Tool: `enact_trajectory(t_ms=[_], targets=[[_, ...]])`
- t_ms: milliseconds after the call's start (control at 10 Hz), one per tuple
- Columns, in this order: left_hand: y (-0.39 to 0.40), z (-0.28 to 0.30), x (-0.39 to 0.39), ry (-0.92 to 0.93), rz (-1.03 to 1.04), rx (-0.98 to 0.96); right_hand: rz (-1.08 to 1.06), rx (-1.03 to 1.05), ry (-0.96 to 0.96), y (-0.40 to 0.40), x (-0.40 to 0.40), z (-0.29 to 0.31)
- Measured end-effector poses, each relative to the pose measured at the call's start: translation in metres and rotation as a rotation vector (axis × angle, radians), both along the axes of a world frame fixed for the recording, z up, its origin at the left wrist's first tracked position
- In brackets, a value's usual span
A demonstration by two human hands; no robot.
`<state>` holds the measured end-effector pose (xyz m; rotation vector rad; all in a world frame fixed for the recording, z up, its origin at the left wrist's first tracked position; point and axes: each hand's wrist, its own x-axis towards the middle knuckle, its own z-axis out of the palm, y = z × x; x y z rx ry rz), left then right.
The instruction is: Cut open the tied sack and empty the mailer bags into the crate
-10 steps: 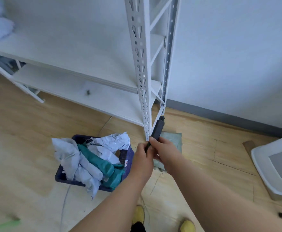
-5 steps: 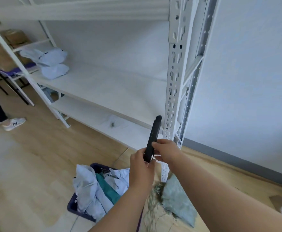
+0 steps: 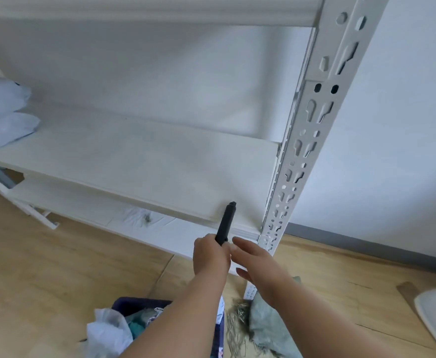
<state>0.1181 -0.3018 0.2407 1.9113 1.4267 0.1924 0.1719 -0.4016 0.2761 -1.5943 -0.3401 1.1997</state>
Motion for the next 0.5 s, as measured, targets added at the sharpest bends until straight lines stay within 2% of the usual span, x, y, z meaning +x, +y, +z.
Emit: enact_trajectory(t_ms=[300,400,500], targets=[[0.021,-0.012,0.040,-0.189,0.038,-0.149,-0.007,-0.017,0.018,0.040,0.039,-0.001],[0.022,-0.006,0.041,-0.355,0.044,-0.234,-0.035,0.027,0.039,0.043,0.042,-0.002],[0.015,-0.007,0.034,-0.427,0.084,-0.248,-0.054,0.037,0.034,0.034,0.034,-0.008]])
